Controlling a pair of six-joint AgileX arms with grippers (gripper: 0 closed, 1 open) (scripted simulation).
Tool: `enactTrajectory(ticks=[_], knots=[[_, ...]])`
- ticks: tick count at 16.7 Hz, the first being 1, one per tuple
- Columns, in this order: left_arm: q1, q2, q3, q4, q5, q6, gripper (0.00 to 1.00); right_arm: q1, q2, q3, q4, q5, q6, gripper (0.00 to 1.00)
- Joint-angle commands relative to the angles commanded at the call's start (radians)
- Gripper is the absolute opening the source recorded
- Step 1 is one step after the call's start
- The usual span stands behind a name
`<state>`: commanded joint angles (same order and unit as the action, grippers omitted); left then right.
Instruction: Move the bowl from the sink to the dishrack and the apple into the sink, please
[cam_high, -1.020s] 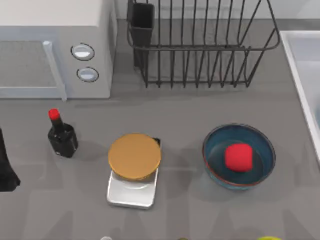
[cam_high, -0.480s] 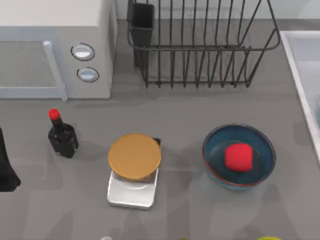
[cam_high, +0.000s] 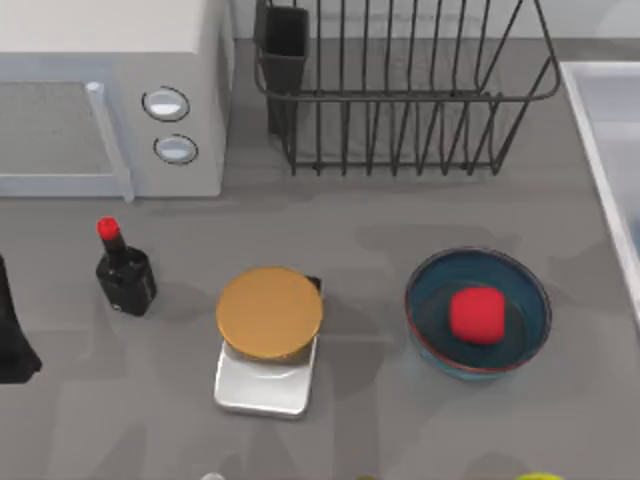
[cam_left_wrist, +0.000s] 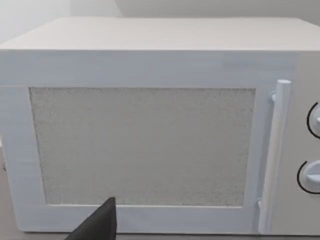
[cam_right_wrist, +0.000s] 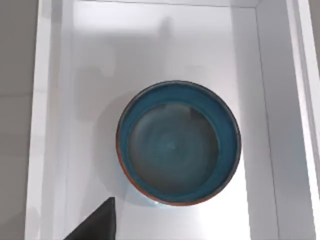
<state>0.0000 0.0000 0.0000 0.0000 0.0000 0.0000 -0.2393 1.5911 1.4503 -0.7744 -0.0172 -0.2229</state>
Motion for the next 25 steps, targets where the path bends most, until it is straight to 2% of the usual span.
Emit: enactTrajectory(ticks=[6, 12, 21, 25], knots=[[0.000, 0.000, 0.000, 0.000, 0.000, 0.000, 1.00, -0.084, 0.557, 0.514, -0.274, -0.006, -0.079, 1.00], [0.000, 0.000, 0.000, 0.000, 0.000, 0.000, 1.00, -0.137, 0.915, 0.836, -0.446, -0.010, -0.129, 1.00], [0.000, 0.000, 0.000, 0.000, 0.000, 0.000, 1.00, -0.141, 0.979, 0.886, -0.471, -0.010, -0.136, 1.00], [0.000, 0.000, 0.000, 0.000, 0.000, 0.000, 1.00, -0.141, 1.036, 0.832, -0.356, -0.009, -0.132, 1.00]])
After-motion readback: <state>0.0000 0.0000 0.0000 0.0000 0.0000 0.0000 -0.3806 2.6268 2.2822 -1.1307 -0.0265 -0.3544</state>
